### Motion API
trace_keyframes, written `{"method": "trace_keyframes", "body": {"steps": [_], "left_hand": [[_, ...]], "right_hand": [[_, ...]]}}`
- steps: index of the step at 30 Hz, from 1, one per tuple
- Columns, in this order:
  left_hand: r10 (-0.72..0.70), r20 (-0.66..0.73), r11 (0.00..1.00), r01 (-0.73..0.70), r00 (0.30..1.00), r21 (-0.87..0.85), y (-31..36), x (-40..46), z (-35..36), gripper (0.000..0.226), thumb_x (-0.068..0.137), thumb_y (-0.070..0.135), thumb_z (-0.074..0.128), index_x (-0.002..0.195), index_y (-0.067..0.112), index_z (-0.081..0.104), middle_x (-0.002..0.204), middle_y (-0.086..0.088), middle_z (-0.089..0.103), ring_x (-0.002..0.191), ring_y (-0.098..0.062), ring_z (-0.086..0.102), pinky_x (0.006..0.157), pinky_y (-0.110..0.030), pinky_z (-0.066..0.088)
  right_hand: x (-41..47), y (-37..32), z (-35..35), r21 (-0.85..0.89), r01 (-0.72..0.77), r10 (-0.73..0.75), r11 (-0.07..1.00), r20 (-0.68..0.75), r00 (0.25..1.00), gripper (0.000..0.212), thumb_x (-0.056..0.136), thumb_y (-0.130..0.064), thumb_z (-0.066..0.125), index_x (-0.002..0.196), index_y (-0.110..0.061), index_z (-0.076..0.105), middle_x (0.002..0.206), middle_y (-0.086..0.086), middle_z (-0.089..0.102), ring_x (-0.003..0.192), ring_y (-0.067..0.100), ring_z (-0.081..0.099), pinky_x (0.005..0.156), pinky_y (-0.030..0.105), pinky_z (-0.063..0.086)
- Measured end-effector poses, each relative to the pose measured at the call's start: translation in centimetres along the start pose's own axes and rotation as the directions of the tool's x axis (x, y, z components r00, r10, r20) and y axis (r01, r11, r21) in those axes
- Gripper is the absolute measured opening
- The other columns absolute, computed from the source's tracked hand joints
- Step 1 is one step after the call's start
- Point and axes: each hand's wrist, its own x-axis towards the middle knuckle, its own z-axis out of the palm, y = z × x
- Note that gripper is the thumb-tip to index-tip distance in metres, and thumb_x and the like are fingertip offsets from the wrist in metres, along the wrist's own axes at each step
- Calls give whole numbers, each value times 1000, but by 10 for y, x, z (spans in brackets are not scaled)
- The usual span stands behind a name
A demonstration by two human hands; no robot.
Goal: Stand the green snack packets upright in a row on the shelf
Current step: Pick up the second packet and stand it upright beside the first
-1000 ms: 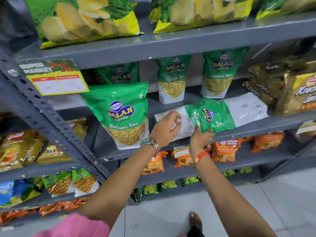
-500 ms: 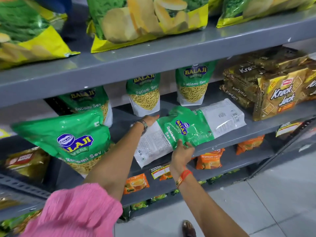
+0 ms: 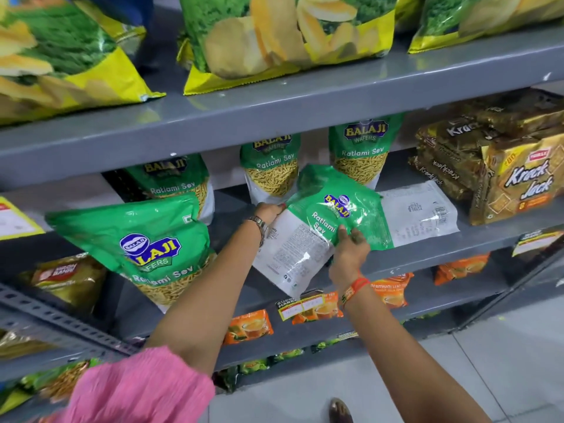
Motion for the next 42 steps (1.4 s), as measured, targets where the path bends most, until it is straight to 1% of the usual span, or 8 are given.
{"method": "trace_keyframes", "body": {"steps": [5,8,18,28,33,36,39,42], "left_hand": [[3,37,919,12,999,-393,-10,-4,-18,22,90,10,51,68,13,56,35,9,62,39,-6,61,44,-14,49],[31,-8,835,-30,1000,-550,-14,-11,-23,23,91,8,47,70,15,53,46,7,66,32,1,57,36,-10,46],[26,-310,564,-270,950,-780,-13,-13,-37,24,90,7,50,68,16,52,39,6,61,41,-3,52,47,-17,44],[-3,-323,579,-262,946,-772,-30,-8,-36,21,92,9,46,74,15,57,45,12,68,54,-6,64,50,-16,53],[-92,-379,701,-211,921,-681,-26,-13,-30,15,87,17,57,92,8,67,106,-17,68,103,-28,62,89,-37,51],[-124,-601,692,-366,789,-623,-12,-42,-20,37,82,2,60,115,-12,52,116,-30,58,92,-26,57,69,-15,45],[122,-648,739,-505,752,-447,-10,-70,0,28,78,5,65,101,1,49,91,-13,54,66,-8,47,51,-1,40],[436,-357,822,-527,826,-214,-19,-85,17,53,65,25,77,106,19,44,97,1,52,77,-9,50,64,-3,43]], "right_hand": [[3,-30,11,144,123,-142,982,131,981,11,82,8,59,85,-3,60,80,4,59,85,15,61,76,16,53],[4,-46,21,200,168,-217,965,256,942,28,80,14,56,69,-12,55,69,1,61,67,7,63,77,18,55],[8,-76,59,28,159,-143,987,607,782,11,87,-6,58,81,-15,59,92,4,62,108,26,54,105,48,38],[23,-68,55,-88,186,-74,979,693,717,11,91,-8,51,85,-14,58,96,0,65,100,21,60,99,43,45],[32,-66,46,-180,270,-59,946,723,688,26,98,-11,37,117,-5,53,102,5,64,88,14,62,93,36,46],[36,-63,39,-260,343,-48,903,731,680,33,96,-2,35,128,-2,45,111,12,64,92,23,63,87,37,55],[36,-59,32,-288,331,8,899,765,644,49,91,8,39,137,-6,32,125,14,55,91,21,63,66,27,61],[32,-57,27,-345,291,94,892,773,628,72,84,15,47,143,-16,20,126,14,50,86,18,62,57,21,58]]}}
